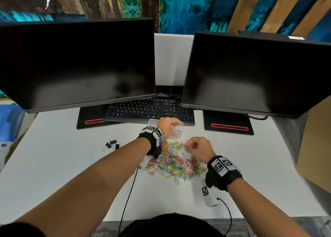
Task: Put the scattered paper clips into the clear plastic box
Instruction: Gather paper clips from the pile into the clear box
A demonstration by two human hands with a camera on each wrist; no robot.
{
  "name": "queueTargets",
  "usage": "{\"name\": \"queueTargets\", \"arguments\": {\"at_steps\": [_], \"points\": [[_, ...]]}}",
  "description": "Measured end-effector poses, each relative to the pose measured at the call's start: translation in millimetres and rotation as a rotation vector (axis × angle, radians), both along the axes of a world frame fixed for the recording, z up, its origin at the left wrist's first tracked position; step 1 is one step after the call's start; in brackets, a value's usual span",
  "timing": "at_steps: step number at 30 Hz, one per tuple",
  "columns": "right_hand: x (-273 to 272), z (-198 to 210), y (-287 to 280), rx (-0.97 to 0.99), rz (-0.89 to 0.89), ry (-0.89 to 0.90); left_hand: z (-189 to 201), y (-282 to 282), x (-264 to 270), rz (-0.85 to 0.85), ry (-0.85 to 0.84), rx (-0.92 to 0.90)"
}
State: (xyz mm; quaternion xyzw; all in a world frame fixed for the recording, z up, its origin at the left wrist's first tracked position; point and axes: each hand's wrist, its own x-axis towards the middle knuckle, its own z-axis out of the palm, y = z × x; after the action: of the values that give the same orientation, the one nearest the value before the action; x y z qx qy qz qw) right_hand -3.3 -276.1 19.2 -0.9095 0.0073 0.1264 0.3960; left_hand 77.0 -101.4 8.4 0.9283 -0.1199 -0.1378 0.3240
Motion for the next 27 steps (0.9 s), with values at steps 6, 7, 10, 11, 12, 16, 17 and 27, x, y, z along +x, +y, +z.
{"name": "queueTargets", "arguments": {"at_steps": [6, 7, 10, 11, 12, 16, 17, 27], "points": [[11.7, 0.3, 5.9, -0.009, 0.046, -0.020, 7.0, 3.1, -1.9, 0.098, -0.033, -0.198], [14.0, 0.5, 7.9, -0.011, 0.055, -0.021, 8.7, 4.6, -1.5, 0.102, -0.047, -0.193], [20.5, 1.5, 14.8, -0.009, 0.045, -0.063, 17.5, 10.7, -2.7, 0.128, -0.113, -0.172], [23.3, 1.9, 17.3, -0.007, 0.027, -0.097, 18.0, 13.5, -2.9, 0.148, -0.155, -0.159], [26.5, 2.3, 19.8, -0.017, 0.013, -0.141, 16.7, 17.2, -3.2, 0.160, -0.190, -0.150], [40.9, 2.5, 33.6, -0.284, 0.230, -0.275, 4.8, 34.3, -14.1, 0.131, -0.144, 0.030], [42.5, 1.9, 37.6, -0.408, 0.331, -0.258, 1.6, 37.6, -17.5, 0.119, -0.117, 0.088], [56.1, -1.6, 53.4, -0.971, 0.640, -0.144, -9.2, 49.7, -25.3, 0.092, -0.113, 0.112]]}}
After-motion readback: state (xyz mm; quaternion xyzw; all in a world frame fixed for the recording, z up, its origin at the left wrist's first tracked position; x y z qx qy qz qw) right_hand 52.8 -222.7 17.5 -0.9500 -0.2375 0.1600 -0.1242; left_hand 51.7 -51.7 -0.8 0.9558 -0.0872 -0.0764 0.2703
